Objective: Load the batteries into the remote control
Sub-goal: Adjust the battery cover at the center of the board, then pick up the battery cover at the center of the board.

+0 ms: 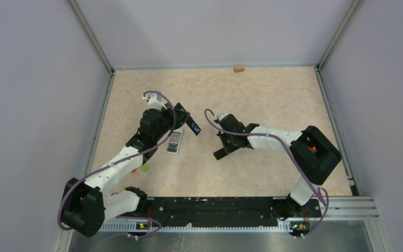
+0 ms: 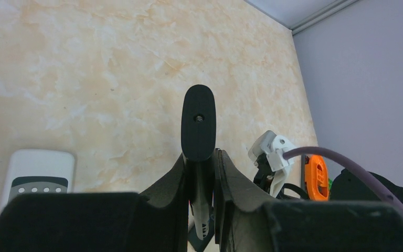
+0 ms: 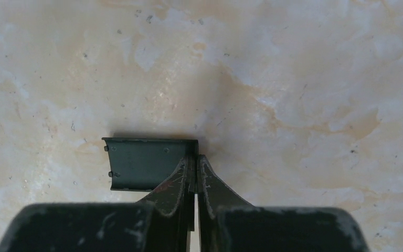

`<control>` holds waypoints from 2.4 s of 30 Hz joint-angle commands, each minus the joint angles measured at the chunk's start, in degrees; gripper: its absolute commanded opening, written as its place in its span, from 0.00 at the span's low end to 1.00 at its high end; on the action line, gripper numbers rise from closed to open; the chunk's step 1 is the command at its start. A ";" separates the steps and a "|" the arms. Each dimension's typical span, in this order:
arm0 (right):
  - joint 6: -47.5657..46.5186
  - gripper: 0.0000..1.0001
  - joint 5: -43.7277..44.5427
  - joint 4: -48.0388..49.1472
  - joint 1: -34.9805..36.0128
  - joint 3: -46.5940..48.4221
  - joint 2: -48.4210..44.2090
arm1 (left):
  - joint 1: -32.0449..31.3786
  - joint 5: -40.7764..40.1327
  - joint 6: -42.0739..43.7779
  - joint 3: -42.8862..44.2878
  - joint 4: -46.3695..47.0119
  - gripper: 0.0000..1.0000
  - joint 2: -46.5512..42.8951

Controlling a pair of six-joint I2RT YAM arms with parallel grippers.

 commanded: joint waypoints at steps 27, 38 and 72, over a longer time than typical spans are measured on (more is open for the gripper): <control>41.45 0.40 13.66 0.93 -9.12 -6.35 -17.64 | 0.27 2.41 0.66 -1.54 1.95 0.00 -1.53; 17.17 0.05 9.21 -4.21 -11.11 6.03 -1.39 | 0.36 2.03 1.20 -1.27 1.13 0.00 -1.76; -18.79 0.40 -5.00 -6.71 3.65 4.33 -6.60 | 2.86 -11.79 -0.62 -0.83 -9.09 0.00 -9.50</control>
